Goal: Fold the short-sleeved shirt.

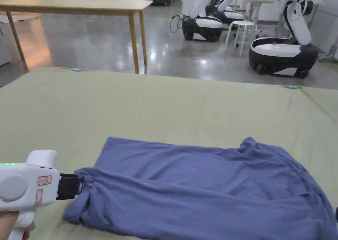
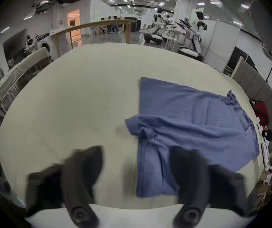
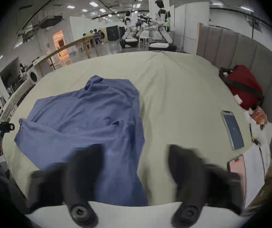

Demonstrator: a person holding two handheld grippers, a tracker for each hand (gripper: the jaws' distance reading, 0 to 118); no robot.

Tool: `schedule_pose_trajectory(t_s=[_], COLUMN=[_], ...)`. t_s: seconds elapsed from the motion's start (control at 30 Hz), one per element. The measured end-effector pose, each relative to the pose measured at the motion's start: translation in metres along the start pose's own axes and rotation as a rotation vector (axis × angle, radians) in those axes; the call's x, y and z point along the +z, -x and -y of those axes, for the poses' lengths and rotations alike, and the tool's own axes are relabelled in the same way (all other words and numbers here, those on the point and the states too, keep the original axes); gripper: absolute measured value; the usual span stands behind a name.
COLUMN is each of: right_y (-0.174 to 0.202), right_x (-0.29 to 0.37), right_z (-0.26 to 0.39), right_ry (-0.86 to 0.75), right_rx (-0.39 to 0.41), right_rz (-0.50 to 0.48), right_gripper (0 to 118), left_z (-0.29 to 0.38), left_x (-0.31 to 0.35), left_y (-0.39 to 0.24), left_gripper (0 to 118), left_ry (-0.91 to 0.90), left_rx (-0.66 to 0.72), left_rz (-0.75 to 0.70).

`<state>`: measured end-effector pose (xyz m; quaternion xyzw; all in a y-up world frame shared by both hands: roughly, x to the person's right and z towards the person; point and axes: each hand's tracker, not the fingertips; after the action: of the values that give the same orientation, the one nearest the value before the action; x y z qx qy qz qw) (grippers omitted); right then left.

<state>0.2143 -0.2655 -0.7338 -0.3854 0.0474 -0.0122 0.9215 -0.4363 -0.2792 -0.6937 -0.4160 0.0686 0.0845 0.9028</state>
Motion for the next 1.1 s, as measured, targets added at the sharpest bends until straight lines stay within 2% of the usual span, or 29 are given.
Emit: schedule_pose_trajectory(t_s=[0.1, 0.13, 0.17, 0.3, 0.37, 0.4, 0.47, 0.53, 0.57, 0.6, 0.63, 0.67, 0.7, 0.73, 0.77, 0.8, 0.83, 0.9, 0.93, 0.97, 1.0, 1.03, 1.07, 1.1], right_y=[-0.003, -0.003, -0.003, -0.016, -0.007, -0.004, -0.001, 0.005, 0.006, 0.007, 0.008, 0.008, 0.008, 0.008, 0.009, 0.011, 0.009, 0.011, 0.011, 0.01, 0.008, 0.006, 0.003, 0.002], right_x=[0.012, 0.015, 0.017, 0.009, 0.014, 0.015, 0.014, 0.015, 0.014, 0.012, 0.012, 0.011, 0.009, 0.008, 0.002, -0.003, -0.018, -0.032, -0.042, -0.051, -0.057, -0.051, -0.052, -0.052], right_z=[0.017, 0.022, 0.027, 0.038, 0.039, 0.039, 0.041, 0.041, 0.041, 0.041, 0.041, 0.04, 0.039, 0.039, 0.039, 0.04, 0.036, 0.036, 0.037, 0.038, 0.039, 0.044, 0.046, 0.046], right_ry=[0.008, 0.029, 0.03, 0.034, 0.037, 0.039, 0.042, 0.047, 0.05, 0.052, 0.054, 0.056, 0.059, 0.065, 0.091, 0.127, 0.091, 0.136, 0.154, 0.172, 0.185, 0.192, 0.194, 0.184], right_rx=[-0.011, -0.01, -0.009, -0.008, -0.012, -0.009, -0.006, -0.01, -0.008, -0.007, -0.009, -0.012, -0.013, -0.011, -0.006, 0.006, 0.013, 0.031, 0.034, 0.04, 0.047, 0.044, 0.028, -0.004], right_rz=[0.005, -0.016, -0.024, -0.028, -0.038, -0.042, -0.049, -0.056, -0.056, -0.054, -0.052, -0.053, -0.065, -0.075, -0.091, -0.101, -0.101, -0.06, -0.059, -0.054, -0.049, -0.037, -0.051, -0.101], right_gripper=[5, 4, 4, 4, 4, 4, 4, 4, 4, 4, 4, 12, 48, 90, 118, 116, 115, 113, 104, 84, 41, 18, 11, 9], left_z=[0.012, 0.013, 0.015, 0.019, 0.021, 0.018, 0.019, 0.02, 0.021, 0.026, 0.028, 0.029, 0.029, 0.029, 0.028, 0.027, 0.027, 0.031, 0.032, 0.031, 0.027, 0.025, 0.024, 0.023], left_x=[0.008, 0.009, 0.011, -0.002, -0.008, -0.006, -0.02, -0.03, -0.033, -0.027, -0.025, -0.024, -0.022, -0.024, -0.025, -0.024, -0.024, -0.013, -0.011, -0.009, -0.016, -0.017, -0.017, -0.016], left_y=[0.001, -0.001, -0.002, -0.003, -0.011, -0.011, -0.011, -0.012, -0.014, -0.03, -0.034, -0.037, -0.042, -0.042, -0.042, -0.041, -0.04, -0.047, -0.049, -0.05, -0.043, -0.041, -0.04, -0.04], left_gripper=[0, 0, 0, 28, 111, 116, 110, 96, 79, 41, 21, 18, 15, 14, 14, 14, 14, 14, 14, 14, 14, 14, 14, 14], left_ry=[0.069, 0.067, 0.046, 0.06, 0.102, 0.014, 0.11, 0.127, 0.146, 0.156, 0.157, 0.149, 0.145, 0.142, 0.143, 0.145, 0.152, 0.153, 0.153, 0.135, 0.138, 0.139, 0.138, 0.141], left_rx=[-0.038, -0.057, -0.045, -0.053, -0.046, -0.055, -0.037, -0.047, -0.066, -0.083, -0.095, -0.093, -0.102, -0.124, -0.122, -0.12, -0.115, -0.098, -0.094, -0.106, -0.102, -0.1, -0.099, -0.096], left_rz=[0.012, 0.071, 0.066, 0.037, 0.02, 0.023, -0.015, 0.0, 0.003, -0.003, 0.011, 0.03, -0.001, -0.004, -0.006, -0.005, -0.002, 0.004, 0.005, -0.011, -0.008, -0.006, -0.005, 0.0])
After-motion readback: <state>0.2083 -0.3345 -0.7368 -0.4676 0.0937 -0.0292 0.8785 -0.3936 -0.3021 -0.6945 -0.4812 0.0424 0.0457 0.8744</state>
